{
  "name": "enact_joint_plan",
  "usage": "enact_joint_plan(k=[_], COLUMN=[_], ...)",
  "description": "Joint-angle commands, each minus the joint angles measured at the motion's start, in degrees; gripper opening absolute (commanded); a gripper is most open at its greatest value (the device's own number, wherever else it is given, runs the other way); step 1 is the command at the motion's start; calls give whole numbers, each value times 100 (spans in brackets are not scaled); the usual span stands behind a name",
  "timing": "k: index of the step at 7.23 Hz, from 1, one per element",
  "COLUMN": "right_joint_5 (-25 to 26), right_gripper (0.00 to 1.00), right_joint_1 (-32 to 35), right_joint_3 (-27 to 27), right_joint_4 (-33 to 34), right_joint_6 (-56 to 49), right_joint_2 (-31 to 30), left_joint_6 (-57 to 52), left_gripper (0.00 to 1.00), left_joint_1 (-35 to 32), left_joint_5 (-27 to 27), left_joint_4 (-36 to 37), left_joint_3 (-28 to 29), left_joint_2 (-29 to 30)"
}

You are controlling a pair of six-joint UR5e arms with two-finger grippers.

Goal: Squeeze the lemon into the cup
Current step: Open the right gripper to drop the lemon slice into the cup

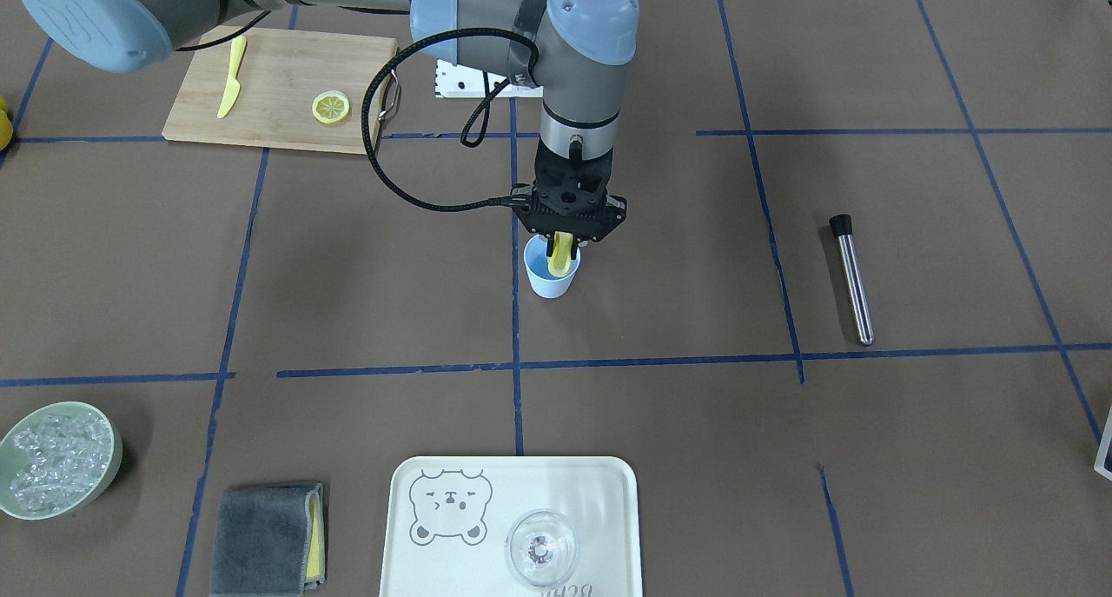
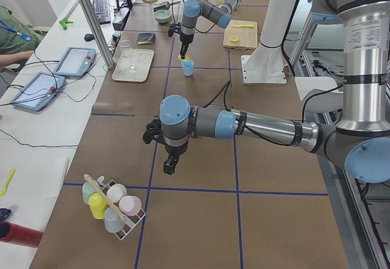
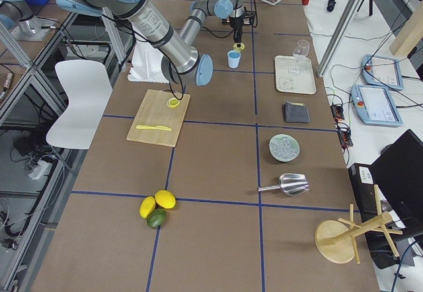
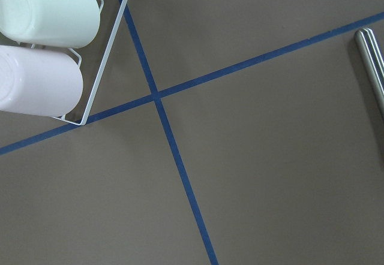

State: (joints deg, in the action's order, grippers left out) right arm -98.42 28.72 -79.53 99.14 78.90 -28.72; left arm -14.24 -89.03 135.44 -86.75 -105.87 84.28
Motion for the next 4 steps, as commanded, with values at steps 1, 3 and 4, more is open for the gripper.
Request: enact_joint_plan(k=[1,3,4], right_joint_5=[-19,-11,-19], right_gripper=[24,100,100], right_joint_1=[-33,-94,-95], right_joint_3=[-18,-45,-54], right_joint_4=[0,-17,-17], right_joint_6=[-6,-32,-33], right_joint_2=[-46,-115,-125], left_joint_6=[0,0,0], left_gripper=[100,100,100], left_joint_1=[0,0,0], left_joint_5=[18,18,26], left_joint_4=[0,0,0], left_joint_3=[5,5,14], left_joint_2=[1,1,1])
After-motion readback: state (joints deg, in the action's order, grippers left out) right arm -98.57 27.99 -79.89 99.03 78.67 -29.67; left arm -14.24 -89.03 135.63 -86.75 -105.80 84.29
